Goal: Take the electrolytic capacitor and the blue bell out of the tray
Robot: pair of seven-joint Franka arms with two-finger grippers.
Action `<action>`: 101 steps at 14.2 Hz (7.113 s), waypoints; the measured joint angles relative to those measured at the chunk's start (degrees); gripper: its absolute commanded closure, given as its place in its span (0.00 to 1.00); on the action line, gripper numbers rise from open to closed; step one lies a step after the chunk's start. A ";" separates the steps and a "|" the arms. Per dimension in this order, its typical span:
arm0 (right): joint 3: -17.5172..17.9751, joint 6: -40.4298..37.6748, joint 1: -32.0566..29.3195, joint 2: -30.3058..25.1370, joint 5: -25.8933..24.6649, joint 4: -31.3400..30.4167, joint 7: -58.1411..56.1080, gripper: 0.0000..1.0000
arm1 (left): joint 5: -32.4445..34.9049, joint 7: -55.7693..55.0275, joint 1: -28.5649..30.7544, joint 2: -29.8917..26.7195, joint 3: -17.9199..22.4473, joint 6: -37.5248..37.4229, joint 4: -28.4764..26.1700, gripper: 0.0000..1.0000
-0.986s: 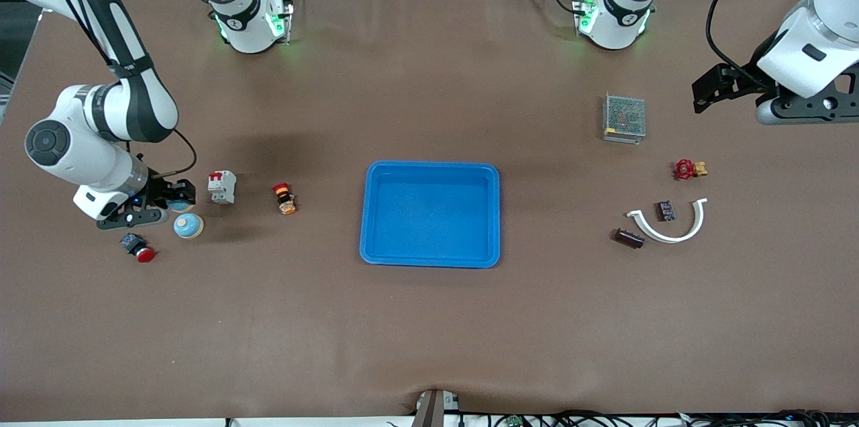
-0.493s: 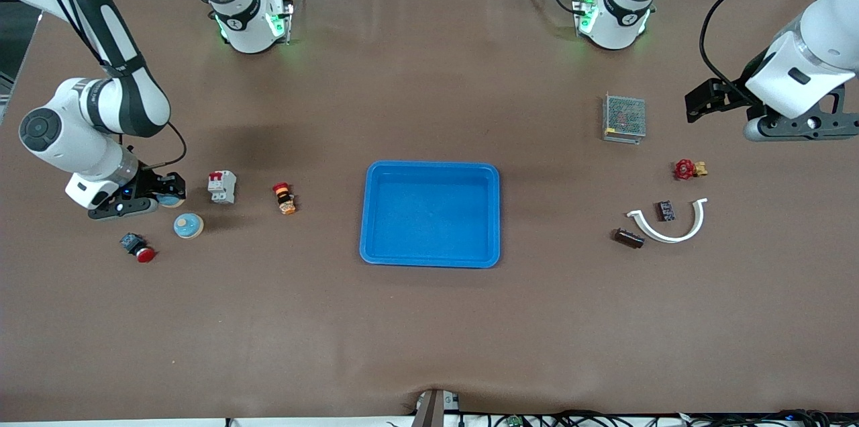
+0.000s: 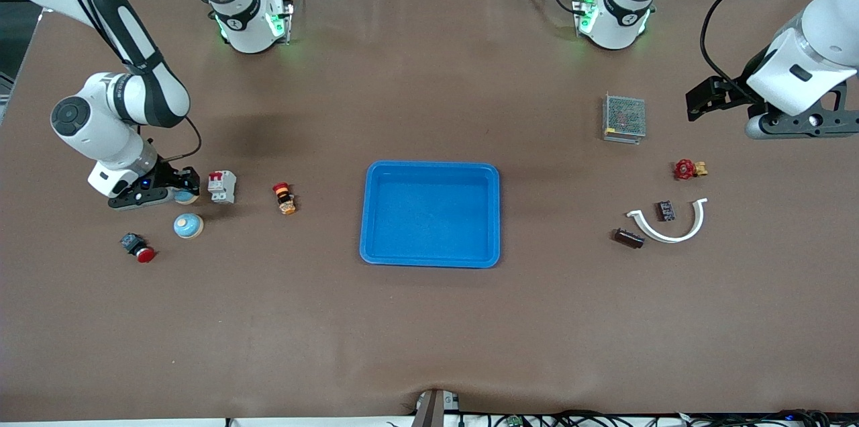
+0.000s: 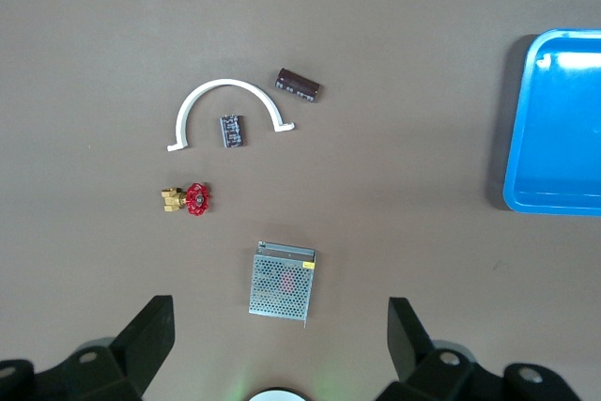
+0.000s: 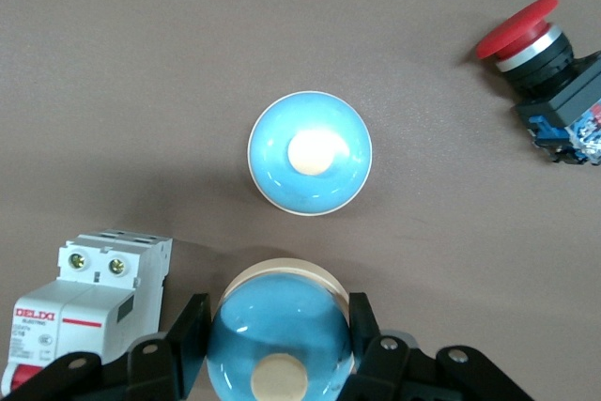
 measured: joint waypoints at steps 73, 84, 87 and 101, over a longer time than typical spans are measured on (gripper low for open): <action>4.00 -46.79 9.59 12.63 2.74 49.21 14.76 0.00 | 0.00 -0.01 0.40 -1.94 0.54 -0.92 -0.30 0.00; -8.82 -58.74 21.07 12.61 3.37 61.36 16.96 0.00 | 0.00 -0.01 0.37 -1.96 0.27 -1.02 -0.28 0.00; -12.29 -64.45 23.76 11.61 6.19 65.12 17.01 0.00 | 0.00 -0.01 0.33 -1.95 0.25 -1.02 -0.28 0.00; -15.12 -76.16 26.37 -12.49 7.77 58.42 20.32 0.00 | 0.00 -0.01 0.09 -3.82 -0.23 -1.55 -1.58 0.00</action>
